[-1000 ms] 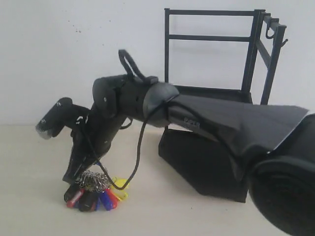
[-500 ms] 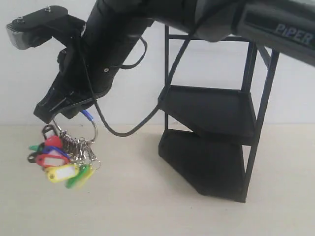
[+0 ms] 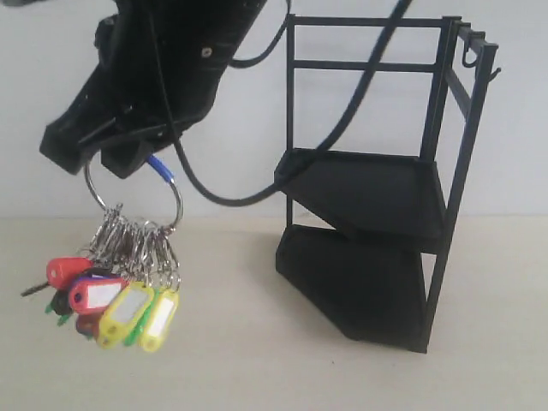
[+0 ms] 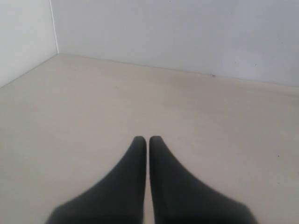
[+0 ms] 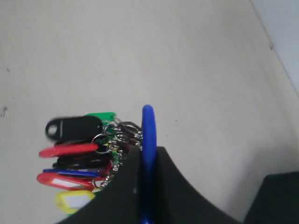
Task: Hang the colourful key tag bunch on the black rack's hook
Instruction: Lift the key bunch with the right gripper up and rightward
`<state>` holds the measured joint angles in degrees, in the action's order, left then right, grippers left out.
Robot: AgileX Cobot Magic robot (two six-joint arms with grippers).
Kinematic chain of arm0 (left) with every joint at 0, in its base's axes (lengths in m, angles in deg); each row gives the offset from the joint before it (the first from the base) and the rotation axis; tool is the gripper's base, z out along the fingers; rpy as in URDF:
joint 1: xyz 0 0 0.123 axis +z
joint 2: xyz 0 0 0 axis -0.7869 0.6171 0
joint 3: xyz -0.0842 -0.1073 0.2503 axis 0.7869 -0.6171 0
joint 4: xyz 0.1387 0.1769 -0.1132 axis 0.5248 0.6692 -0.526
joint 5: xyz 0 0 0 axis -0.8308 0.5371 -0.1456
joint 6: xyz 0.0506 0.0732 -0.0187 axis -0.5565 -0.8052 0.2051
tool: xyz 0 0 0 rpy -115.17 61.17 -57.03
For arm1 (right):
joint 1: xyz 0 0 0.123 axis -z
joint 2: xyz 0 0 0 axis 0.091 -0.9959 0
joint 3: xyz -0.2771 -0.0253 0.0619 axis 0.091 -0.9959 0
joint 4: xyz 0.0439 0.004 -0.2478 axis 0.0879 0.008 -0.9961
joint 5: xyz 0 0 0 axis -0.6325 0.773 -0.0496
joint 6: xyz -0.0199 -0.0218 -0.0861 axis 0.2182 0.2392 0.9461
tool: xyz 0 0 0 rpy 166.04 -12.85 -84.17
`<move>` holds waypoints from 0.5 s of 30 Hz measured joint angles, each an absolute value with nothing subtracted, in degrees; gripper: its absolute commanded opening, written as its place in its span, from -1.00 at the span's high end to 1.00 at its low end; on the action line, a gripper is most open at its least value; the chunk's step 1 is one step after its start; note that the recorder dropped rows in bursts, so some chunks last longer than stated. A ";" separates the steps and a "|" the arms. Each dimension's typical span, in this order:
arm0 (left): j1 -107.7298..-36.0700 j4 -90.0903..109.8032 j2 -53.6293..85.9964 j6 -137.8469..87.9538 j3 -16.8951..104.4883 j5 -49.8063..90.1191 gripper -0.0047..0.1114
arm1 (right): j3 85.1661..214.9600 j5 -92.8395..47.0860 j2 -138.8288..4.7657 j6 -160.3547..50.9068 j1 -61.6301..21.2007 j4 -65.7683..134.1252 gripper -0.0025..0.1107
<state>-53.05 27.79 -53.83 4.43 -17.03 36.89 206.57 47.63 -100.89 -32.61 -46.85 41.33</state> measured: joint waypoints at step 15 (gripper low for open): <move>-53.05 28.04 -53.83 4.43 -17.03 36.89 0.84 | 201.69 47.97 -85.19 -42.88 -46.53 23.78 0.96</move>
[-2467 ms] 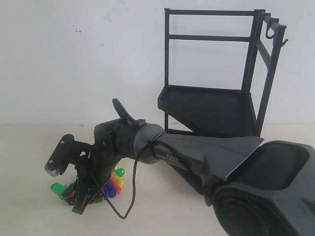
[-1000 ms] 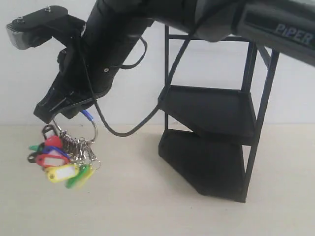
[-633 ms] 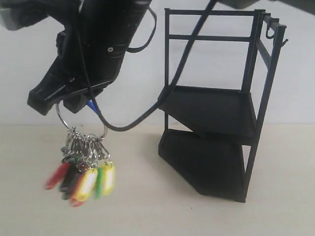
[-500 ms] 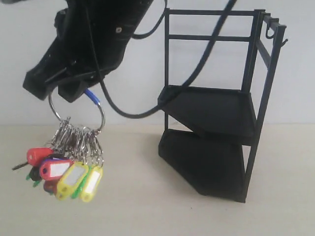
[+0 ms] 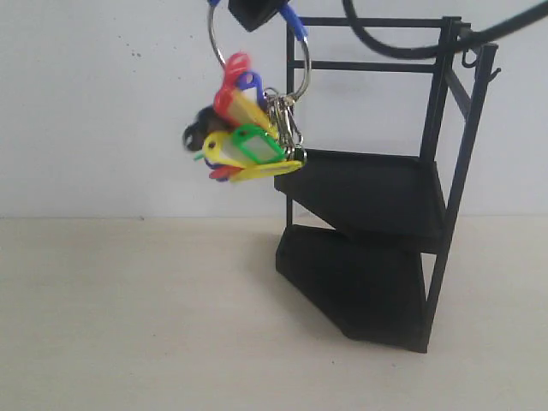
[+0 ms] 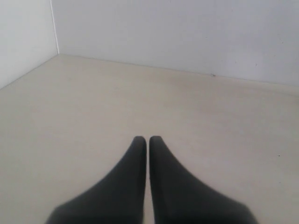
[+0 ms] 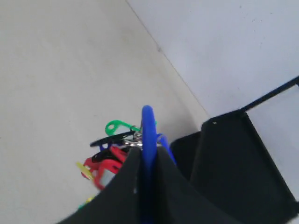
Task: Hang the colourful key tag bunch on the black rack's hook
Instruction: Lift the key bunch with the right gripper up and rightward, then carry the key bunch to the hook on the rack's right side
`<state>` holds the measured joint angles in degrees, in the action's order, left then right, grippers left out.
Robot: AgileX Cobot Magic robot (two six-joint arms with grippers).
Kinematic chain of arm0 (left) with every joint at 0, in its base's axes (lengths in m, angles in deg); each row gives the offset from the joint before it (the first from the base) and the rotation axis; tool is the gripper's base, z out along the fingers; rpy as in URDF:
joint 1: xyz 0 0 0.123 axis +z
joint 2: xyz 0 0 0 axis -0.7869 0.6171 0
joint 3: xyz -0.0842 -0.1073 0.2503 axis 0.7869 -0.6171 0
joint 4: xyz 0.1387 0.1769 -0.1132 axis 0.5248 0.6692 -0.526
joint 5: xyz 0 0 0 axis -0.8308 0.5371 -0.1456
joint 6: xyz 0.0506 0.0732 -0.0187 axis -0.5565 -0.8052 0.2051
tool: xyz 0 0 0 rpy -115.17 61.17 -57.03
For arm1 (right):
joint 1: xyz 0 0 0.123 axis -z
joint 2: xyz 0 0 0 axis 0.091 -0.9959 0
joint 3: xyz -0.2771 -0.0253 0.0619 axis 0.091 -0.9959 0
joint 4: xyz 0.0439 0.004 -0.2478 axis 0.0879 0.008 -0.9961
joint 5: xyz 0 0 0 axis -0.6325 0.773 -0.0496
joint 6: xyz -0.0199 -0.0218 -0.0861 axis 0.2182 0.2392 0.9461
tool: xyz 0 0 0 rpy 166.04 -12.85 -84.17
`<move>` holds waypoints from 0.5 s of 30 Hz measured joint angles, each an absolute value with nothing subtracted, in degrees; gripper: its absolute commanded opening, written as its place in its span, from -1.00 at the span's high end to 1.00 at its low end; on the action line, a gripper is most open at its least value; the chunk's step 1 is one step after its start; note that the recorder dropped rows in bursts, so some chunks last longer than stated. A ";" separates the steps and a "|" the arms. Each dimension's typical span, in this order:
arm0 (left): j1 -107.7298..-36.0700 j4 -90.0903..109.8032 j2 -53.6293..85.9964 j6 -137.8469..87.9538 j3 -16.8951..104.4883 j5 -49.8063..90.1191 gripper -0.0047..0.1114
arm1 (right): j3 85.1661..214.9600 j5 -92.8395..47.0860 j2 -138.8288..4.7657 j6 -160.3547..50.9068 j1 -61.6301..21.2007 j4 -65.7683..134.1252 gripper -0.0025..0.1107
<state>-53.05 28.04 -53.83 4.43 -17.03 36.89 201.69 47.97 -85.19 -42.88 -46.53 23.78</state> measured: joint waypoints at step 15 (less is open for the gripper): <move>-53.05 28.04 -53.83 4.43 -17.03 36.89 0.84 | 198.15 48.32 -80.47 -60.66 -46.78 -6.51 0.96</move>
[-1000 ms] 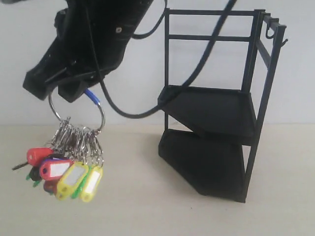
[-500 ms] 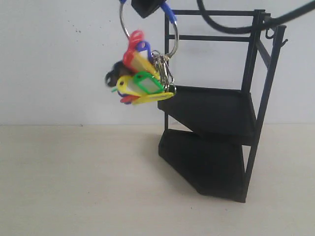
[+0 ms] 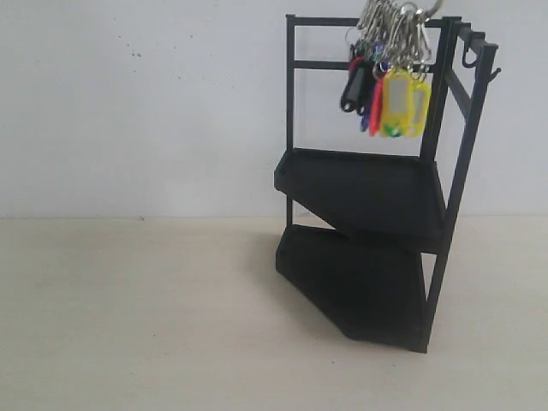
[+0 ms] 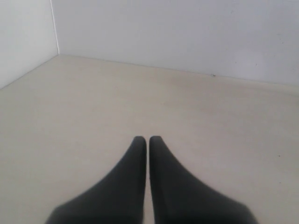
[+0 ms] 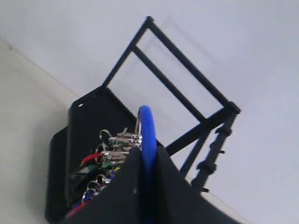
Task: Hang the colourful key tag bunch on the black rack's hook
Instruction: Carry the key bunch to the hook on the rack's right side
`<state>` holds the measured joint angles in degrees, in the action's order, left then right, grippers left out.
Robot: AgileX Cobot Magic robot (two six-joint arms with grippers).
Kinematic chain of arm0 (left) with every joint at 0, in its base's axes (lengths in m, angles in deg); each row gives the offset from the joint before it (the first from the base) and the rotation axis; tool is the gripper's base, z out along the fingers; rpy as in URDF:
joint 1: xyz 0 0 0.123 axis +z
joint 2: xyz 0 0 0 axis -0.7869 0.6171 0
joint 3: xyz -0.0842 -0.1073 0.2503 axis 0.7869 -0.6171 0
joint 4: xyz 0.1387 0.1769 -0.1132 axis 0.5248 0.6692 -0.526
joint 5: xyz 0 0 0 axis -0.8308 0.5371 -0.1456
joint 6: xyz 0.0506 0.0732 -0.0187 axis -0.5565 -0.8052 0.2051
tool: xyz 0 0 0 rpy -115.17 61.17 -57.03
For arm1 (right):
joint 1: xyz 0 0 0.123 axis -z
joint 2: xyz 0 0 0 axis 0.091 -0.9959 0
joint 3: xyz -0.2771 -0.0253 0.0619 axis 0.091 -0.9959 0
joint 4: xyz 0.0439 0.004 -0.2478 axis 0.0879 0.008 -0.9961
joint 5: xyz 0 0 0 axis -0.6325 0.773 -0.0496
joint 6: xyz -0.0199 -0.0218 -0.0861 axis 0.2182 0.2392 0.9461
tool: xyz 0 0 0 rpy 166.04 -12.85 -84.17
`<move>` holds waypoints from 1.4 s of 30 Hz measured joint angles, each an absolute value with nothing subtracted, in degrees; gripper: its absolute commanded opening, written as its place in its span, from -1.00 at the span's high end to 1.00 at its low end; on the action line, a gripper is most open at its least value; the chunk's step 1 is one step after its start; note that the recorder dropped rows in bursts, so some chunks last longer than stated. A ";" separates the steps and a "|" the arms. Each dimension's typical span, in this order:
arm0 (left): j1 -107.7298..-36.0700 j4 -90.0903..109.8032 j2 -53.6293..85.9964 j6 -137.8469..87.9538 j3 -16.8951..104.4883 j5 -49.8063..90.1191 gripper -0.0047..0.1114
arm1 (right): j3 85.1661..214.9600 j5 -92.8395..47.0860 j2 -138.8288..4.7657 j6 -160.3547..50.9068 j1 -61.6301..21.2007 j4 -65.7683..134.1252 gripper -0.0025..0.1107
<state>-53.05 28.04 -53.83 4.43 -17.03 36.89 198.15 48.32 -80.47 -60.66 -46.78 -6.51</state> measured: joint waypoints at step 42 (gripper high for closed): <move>-53.05 28.28 -53.83 4.43 -17.03 36.89 0.84 | 189.59 45.98 -84.66 -63.67 -14.57 4.76 0.96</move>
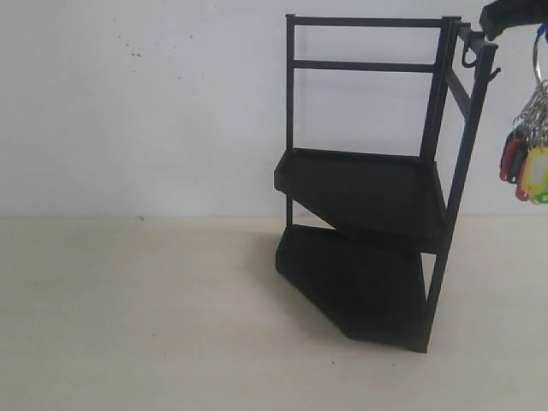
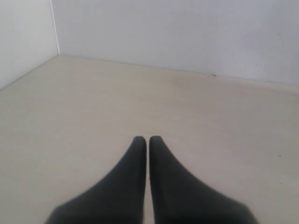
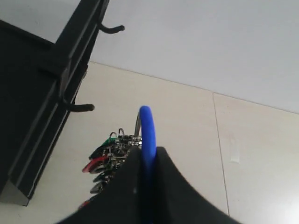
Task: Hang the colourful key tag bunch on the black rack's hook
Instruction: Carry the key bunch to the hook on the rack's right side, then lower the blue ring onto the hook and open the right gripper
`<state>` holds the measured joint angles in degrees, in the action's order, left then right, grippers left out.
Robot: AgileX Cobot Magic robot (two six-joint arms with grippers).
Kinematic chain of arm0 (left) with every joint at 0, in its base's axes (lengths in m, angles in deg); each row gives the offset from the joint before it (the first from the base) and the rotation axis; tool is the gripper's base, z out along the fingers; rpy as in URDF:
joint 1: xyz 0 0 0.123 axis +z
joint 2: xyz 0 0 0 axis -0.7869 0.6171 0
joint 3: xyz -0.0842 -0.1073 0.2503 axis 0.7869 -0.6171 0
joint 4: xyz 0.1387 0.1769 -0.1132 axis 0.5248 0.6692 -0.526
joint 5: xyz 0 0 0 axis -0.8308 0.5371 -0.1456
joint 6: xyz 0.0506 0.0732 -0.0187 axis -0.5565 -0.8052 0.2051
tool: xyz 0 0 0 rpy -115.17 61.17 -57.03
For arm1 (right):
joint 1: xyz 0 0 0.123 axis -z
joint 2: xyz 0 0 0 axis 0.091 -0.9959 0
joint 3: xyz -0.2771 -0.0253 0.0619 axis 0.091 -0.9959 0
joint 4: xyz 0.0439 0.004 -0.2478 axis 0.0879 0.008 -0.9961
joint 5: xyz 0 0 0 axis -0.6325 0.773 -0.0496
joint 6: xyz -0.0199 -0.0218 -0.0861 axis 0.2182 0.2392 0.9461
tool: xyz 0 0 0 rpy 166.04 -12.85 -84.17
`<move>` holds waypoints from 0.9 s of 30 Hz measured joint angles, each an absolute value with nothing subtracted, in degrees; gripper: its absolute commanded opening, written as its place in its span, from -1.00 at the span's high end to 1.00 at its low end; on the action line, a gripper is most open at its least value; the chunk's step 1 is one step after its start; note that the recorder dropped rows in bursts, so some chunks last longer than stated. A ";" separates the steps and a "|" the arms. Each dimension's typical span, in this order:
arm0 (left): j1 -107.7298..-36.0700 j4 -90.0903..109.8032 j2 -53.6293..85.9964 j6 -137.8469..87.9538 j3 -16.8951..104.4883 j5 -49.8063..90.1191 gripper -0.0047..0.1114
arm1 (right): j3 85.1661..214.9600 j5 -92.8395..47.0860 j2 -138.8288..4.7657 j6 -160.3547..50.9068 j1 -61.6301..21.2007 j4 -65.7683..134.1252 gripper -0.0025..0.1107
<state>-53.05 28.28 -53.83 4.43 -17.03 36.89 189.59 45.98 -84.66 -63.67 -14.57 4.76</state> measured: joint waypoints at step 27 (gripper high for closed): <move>-53.05 28.28 -53.83 4.43 -17.03 36.89 0.84 | 186.17 38.44 -86.48 -65.10 -14.37 13.06 0.92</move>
